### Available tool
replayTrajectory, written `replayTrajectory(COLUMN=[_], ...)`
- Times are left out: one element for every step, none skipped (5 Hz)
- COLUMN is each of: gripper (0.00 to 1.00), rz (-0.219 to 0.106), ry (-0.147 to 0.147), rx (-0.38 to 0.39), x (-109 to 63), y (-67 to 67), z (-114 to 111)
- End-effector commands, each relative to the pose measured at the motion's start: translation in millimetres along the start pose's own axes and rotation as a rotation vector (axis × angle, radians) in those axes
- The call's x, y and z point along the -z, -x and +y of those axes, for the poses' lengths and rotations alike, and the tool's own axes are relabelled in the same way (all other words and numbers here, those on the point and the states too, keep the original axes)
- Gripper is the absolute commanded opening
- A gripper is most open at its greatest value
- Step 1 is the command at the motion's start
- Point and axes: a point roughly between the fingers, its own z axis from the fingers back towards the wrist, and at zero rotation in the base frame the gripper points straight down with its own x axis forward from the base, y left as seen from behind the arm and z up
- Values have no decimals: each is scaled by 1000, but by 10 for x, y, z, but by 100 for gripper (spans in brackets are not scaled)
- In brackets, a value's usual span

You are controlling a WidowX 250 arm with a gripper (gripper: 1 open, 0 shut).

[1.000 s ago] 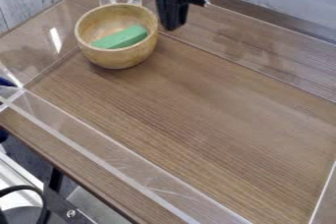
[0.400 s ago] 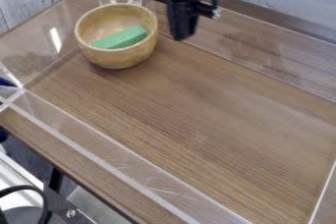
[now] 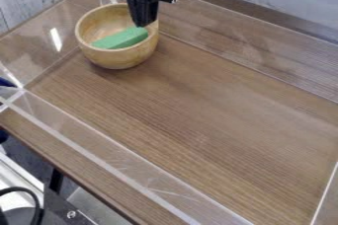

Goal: Remove the green block from inside the brown bowl and put it on the table

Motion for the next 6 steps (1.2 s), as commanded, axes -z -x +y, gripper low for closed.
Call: replayTrajectory(gripper=[0, 0, 0, 0, 0, 0], rz=[-56, -49, -42, -38, -35, -30], ry=[-34, -38, -40, -39, -38, -38], rx=[-21, -39, -52, -63, -74, -85], x=[-136, -62, 13, 74, 122, 172], y=[-77, -106, -138, -163, -184, -205], z=[155, 294, 422, 520, 607, 681])
